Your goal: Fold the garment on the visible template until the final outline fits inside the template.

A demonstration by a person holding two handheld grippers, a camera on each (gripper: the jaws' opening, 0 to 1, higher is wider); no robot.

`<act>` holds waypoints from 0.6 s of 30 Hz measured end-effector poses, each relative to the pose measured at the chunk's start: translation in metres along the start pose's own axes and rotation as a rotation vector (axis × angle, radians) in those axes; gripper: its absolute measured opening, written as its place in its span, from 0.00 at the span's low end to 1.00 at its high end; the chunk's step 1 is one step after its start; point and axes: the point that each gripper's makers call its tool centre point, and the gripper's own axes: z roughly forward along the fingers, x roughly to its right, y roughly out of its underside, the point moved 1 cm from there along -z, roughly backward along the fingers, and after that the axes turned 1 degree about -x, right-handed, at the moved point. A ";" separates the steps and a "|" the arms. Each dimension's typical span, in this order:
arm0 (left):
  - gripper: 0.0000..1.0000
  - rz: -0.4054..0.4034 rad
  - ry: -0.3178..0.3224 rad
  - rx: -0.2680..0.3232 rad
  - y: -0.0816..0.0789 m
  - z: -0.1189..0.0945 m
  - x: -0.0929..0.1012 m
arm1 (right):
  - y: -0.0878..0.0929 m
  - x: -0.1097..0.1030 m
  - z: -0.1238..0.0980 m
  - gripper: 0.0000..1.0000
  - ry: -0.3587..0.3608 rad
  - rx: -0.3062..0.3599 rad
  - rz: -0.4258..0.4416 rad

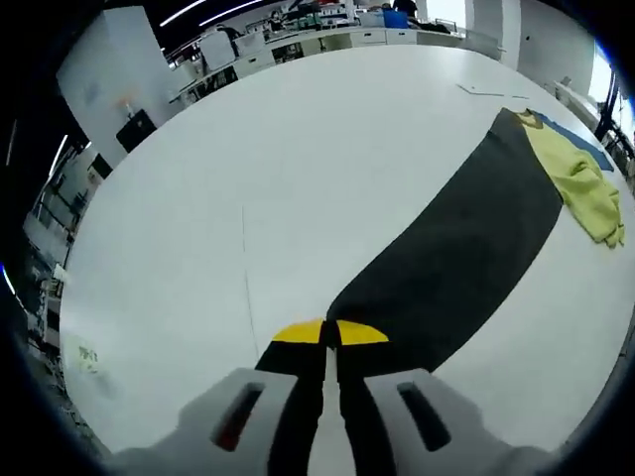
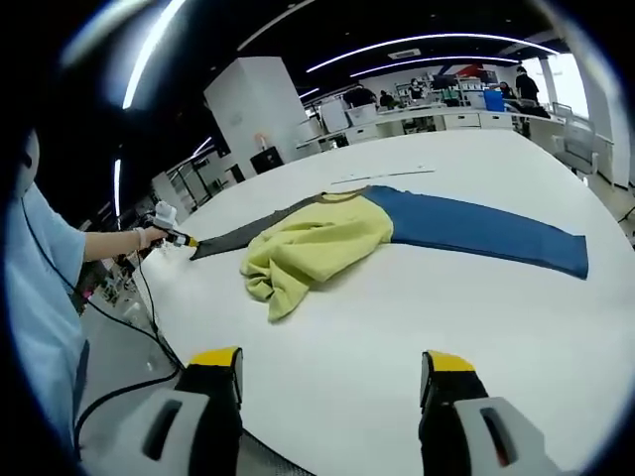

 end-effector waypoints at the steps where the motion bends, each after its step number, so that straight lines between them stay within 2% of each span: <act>1: 0.00 -0.004 0.002 -0.007 0.001 0.001 0.001 | 0.000 0.000 0.000 0.73 0.000 0.001 0.000; 8: 0.00 -0.021 0.008 -0.011 0.009 0.002 0.001 | 0.002 0.000 0.002 0.73 -0.003 -0.009 0.002; 12: 0.01 0.001 0.003 0.021 0.008 0.000 0.001 | 0.000 -0.001 0.003 0.73 -0.006 0.000 0.006; 13: 0.04 -0.003 0.004 0.049 0.006 -0.004 0.002 | 0.000 -0.001 0.003 0.73 -0.005 -0.001 0.002; 16: 0.17 -0.002 0.039 0.077 0.003 -0.014 0.013 | -0.001 -0.002 0.002 0.73 -0.008 0.005 -0.001; 18: 0.19 0.006 0.052 0.095 0.000 -0.019 0.017 | -0.001 -0.002 0.002 0.73 -0.008 0.008 -0.001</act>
